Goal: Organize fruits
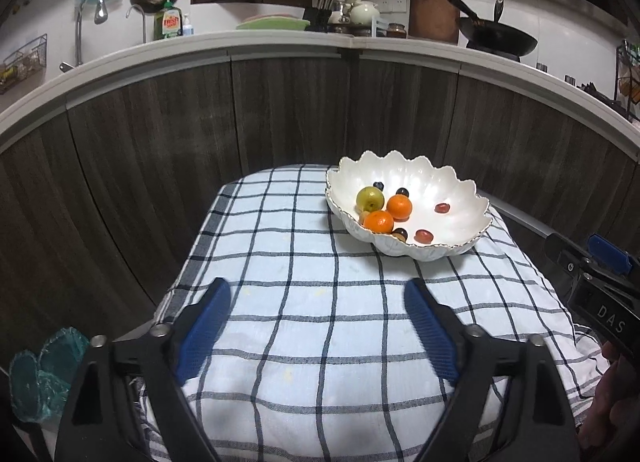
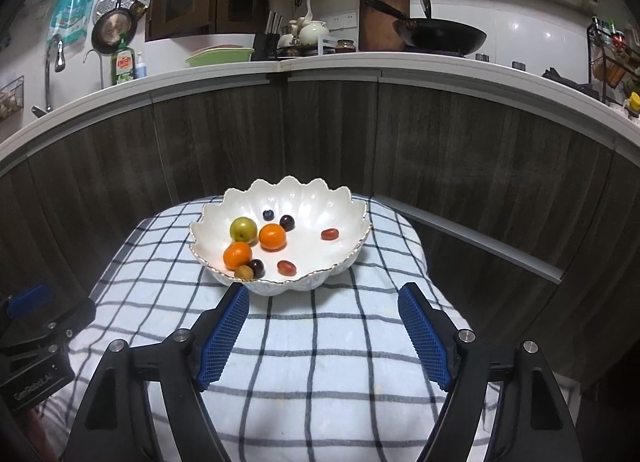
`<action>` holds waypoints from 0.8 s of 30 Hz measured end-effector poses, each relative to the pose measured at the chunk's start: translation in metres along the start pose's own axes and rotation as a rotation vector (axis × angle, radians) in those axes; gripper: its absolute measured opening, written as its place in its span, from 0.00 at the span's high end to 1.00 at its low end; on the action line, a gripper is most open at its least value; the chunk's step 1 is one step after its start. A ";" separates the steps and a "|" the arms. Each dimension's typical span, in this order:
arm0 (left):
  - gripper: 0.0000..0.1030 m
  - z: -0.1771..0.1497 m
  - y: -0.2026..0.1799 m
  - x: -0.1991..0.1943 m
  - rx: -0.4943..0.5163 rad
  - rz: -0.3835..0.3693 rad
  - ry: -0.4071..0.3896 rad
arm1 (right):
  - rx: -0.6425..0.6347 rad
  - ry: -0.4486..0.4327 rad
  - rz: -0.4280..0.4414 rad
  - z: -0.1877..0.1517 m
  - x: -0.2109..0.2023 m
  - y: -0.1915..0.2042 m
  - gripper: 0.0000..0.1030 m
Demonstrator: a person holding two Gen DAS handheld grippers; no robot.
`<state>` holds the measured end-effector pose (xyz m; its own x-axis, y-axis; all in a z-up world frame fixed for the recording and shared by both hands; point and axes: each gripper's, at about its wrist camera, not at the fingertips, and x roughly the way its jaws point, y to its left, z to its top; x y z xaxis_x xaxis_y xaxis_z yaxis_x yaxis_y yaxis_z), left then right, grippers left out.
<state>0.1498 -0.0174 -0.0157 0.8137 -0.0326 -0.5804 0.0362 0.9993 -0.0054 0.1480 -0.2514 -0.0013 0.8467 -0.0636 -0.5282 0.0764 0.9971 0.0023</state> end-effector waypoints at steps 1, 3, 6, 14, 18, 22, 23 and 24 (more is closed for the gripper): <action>0.10 0.000 0.000 -0.002 0.001 0.005 -0.007 | 0.002 0.000 0.002 0.000 -0.002 -0.001 0.24; 0.09 0.001 0.000 -0.007 0.002 0.010 -0.020 | 0.002 -0.003 0.004 -0.001 -0.005 -0.002 0.24; 0.07 0.001 0.001 -0.014 0.002 0.019 -0.036 | -0.002 -0.014 0.000 -0.001 -0.012 -0.003 0.24; 0.02 0.003 -0.001 -0.031 0.021 0.043 -0.086 | 0.009 -0.047 -0.012 0.001 -0.026 -0.009 0.24; 0.02 0.003 -0.002 -0.036 0.025 0.047 -0.095 | 0.012 -0.056 -0.015 0.001 -0.031 -0.011 0.24; 0.02 0.004 -0.002 -0.038 0.025 0.050 -0.101 | 0.017 -0.063 -0.015 0.002 -0.033 -0.013 0.24; 0.02 0.004 -0.002 -0.039 0.024 0.052 -0.103 | 0.017 -0.066 -0.015 0.002 -0.034 -0.013 0.24; 0.02 0.004 -0.002 -0.040 0.022 0.052 -0.104 | 0.016 -0.068 -0.015 0.002 -0.034 -0.013 0.24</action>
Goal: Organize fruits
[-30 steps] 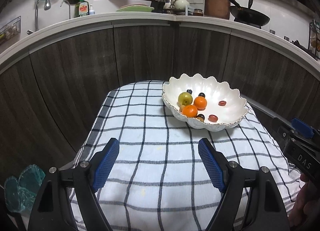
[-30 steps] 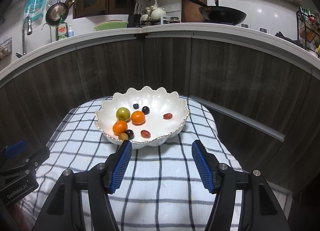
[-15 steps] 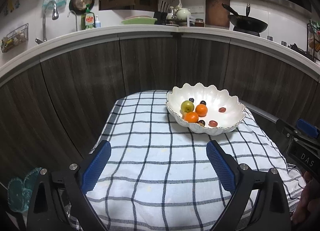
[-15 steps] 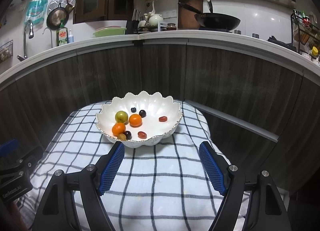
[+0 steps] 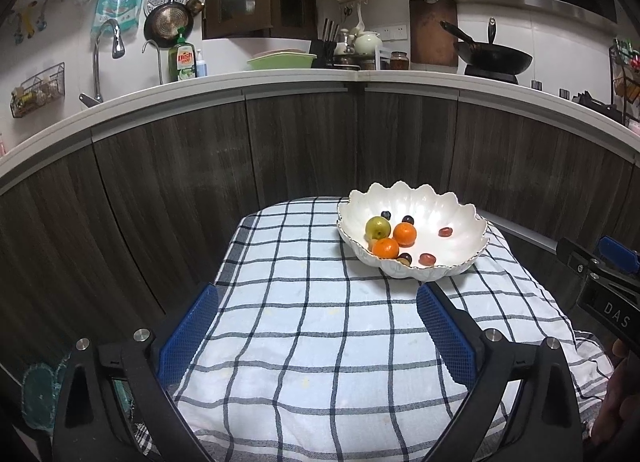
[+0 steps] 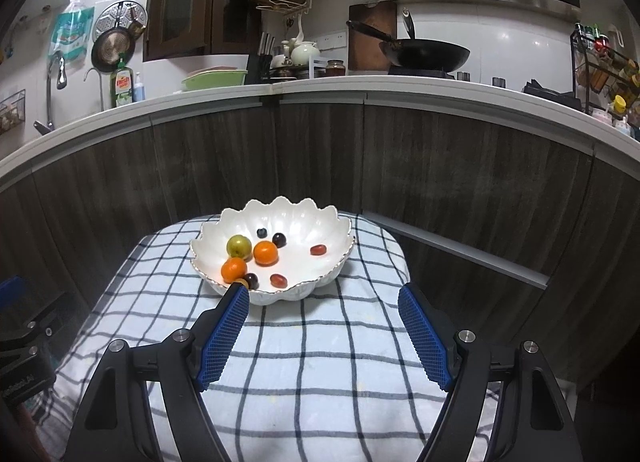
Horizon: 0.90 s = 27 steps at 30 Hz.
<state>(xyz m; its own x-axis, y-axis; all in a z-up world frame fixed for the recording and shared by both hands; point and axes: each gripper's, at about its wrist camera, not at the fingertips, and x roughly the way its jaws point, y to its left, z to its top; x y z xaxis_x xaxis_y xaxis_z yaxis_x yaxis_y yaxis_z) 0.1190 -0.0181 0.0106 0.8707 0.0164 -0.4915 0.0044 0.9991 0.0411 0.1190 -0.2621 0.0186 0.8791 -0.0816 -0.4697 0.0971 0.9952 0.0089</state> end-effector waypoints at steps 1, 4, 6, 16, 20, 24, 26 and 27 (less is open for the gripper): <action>0.02 0.000 0.000 0.000 -0.002 -0.001 0.000 | 0.000 -0.002 0.000 0.000 0.000 0.000 0.24; 0.02 0.000 0.000 -0.001 -0.001 -0.001 0.001 | 0.000 -0.008 0.000 0.000 -0.002 0.000 0.24; 0.02 0.000 0.000 -0.001 -0.001 -0.002 0.001 | 0.000 -0.008 0.000 0.001 -0.003 0.000 0.24; 0.02 0.000 -0.001 -0.002 -0.002 0.000 -0.005 | 0.006 -0.008 0.002 0.002 -0.004 0.000 0.24; 0.02 0.001 -0.001 -0.003 -0.002 0.000 -0.006 | 0.007 -0.007 0.003 0.002 -0.005 -0.001 0.24; 0.02 0.002 -0.001 -0.004 0.000 0.000 -0.010 | 0.009 -0.006 0.003 0.002 -0.005 -0.001 0.24; 0.02 0.002 -0.001 -0.005 0.001 0.000 -0.011 | 0.015 -0.004 0.003 0.002 -0.005 -0.001 0.24; 0.02 0.003 -0.002 -0.005 0.002 0.000 -0.010 | 0.018 -0.003 0.003 0.002 -0.005 -0.001 0.24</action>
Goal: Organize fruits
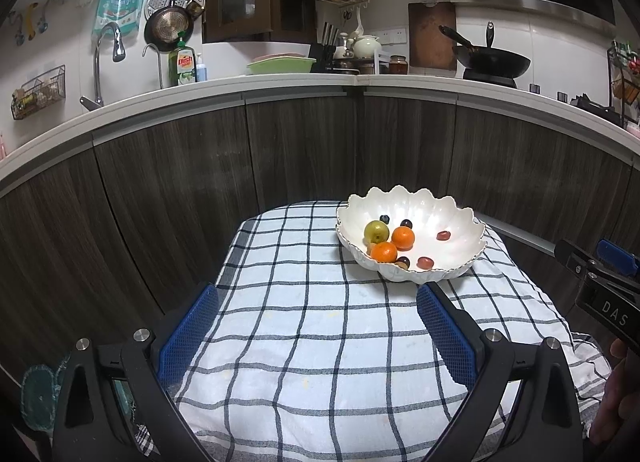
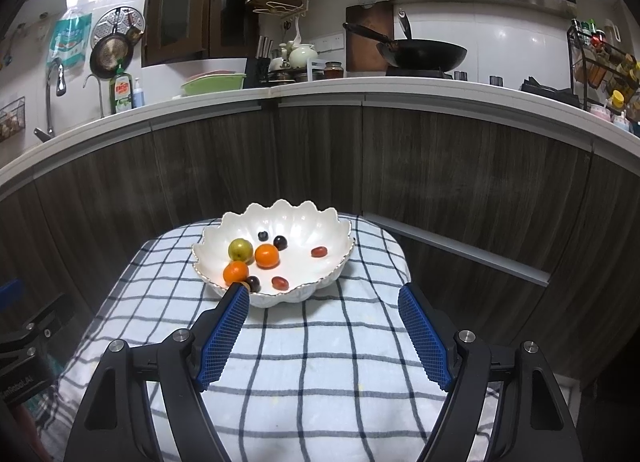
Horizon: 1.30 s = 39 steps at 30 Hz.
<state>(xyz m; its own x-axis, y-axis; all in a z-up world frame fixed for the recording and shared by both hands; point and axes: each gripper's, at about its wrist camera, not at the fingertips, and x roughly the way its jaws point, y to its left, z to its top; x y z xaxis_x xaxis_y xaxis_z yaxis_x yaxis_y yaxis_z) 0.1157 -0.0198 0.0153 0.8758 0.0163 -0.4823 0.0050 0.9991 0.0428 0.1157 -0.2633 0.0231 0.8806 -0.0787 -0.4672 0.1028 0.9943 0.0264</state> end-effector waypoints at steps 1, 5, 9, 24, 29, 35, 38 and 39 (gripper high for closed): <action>0.02 0.000 0.000 0.000 0.000 0.000 0.001 | 0.002 0.001 -0.001 0.000 0.001 -0.001 0.24; 0.02 0.000 0.000 0.000 -0.003 0.000 -0.001 | 0.000 0.003 0.000 -0.001 0.001 -0.001 0.24; 0.02 0.000 0.001 -0.001 -0.005 -0.001 -0.001 | 0.001 0.003 0.001 -0.001 0.001 -0.001 0.24; 0.01 0.002 0.003 -0.004 -0.008 0.002 -0.010 | -0.001 0.001 0.001 -0.001 0.001 0.000 0.24; 0.01 0.002 0.003 -0.003 -0.012 0.001 -0.005 | -0.002 0.003 0.002 -0.001 0.001 0.000 0.24; 0.01 0.002 0.003 -0.002 -0.015 -0.006 -0.001 | -0.003 0.005 0.002 -0.001 0.001 0.001 0.24; 0.01 0.002 0.003 -0.002 -0.017 -0.008 0.002 | -0.002 0.006 0.002 -0.001 0.000 0.002 0.24; 0.01 0.002 0.003 -0.002 -0.018 -0.006 0.004 | -0.003 0.006 0.002 -0.001 0.000 0.002 0.24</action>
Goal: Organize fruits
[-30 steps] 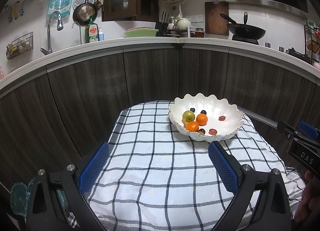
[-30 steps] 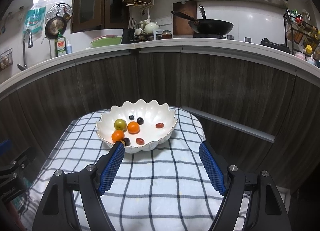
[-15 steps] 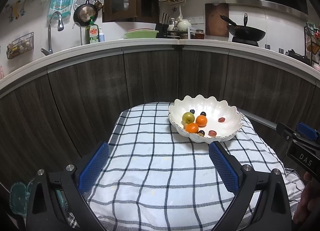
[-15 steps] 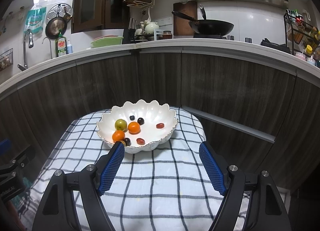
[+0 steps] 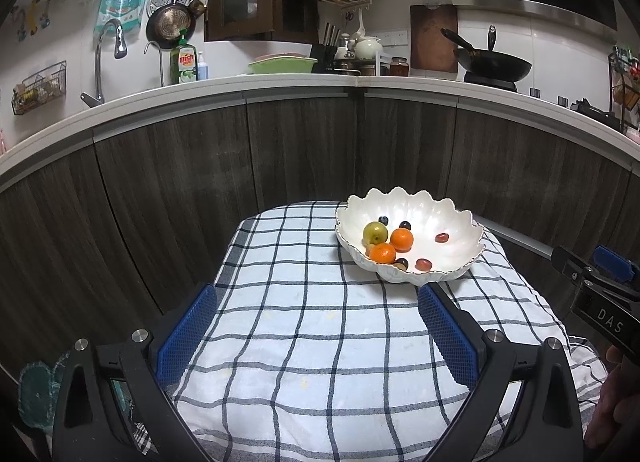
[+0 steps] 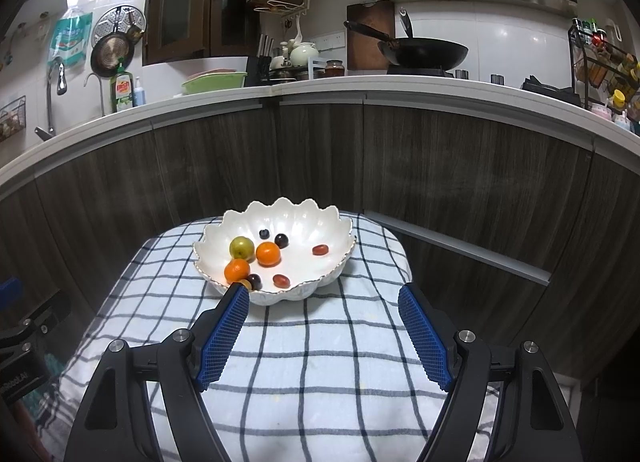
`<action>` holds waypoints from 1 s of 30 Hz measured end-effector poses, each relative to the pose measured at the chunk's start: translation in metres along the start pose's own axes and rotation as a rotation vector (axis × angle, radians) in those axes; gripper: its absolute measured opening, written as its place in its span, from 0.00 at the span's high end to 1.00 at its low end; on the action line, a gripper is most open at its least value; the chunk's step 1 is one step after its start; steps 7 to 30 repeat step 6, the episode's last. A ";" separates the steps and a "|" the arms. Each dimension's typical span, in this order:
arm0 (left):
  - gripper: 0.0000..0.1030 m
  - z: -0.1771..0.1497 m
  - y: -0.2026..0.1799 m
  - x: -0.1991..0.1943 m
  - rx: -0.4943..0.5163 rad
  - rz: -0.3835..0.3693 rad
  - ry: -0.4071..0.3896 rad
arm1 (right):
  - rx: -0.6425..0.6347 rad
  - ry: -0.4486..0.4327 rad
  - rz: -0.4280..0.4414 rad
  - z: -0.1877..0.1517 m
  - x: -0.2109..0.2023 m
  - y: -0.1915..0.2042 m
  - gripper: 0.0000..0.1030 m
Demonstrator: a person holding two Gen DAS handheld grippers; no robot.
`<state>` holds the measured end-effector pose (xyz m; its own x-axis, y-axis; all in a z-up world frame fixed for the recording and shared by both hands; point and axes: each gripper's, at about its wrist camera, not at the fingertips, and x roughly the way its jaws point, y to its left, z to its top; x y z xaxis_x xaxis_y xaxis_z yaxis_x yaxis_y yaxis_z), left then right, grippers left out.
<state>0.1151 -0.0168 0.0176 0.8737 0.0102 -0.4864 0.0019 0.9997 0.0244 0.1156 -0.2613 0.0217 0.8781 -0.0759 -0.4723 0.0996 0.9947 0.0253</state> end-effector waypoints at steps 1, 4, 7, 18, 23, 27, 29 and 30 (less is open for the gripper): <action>0.01 0.000 0.000 0.000 -0.001 0.002 0.000 | 0.000 0.000 0.000 0.000 0.000 0.000 0.24; 0.01 -0.001 0.000 0.003 -0.006 -0.005 0.009 | -0.001 0.002 -0.001 0.000 0.000 0.001 0.24; 0.00 -0.002 0.001 0.005 -0.008 -0.009 0.020 | 0.000 0.008 0.001 -0.001 0.001 0.001 0.24; 0.00 -0.002 0.001 0.005 -0.008 -0.009 0.020 | 0.000 0.008 0.001 -0.001 0.001 0.001 0.24; 0.00 -0.002 0.001 0.005 -0.008 -0.009 0.020 | 0.000 0.008 0.001 -0.001 0.001 0.001 0.24; 0.00 -0.002 0.001 0.005 -0.008 -0.009 0.020 | 0.000 0.008 0.001 -0.001 0.001 0.001 0.24; 0.00 -0.002 0.001 0.005 -0.008 -0.009 0.020 | 0.000 0.008 0.001 -0.001 0.001 0.001 0.24; 0.00 -0.002 0.001 0.005 -0.008 -0.009 0.020 | 0.000 0.008 0.001 -0.001 0.001 0.001 0.24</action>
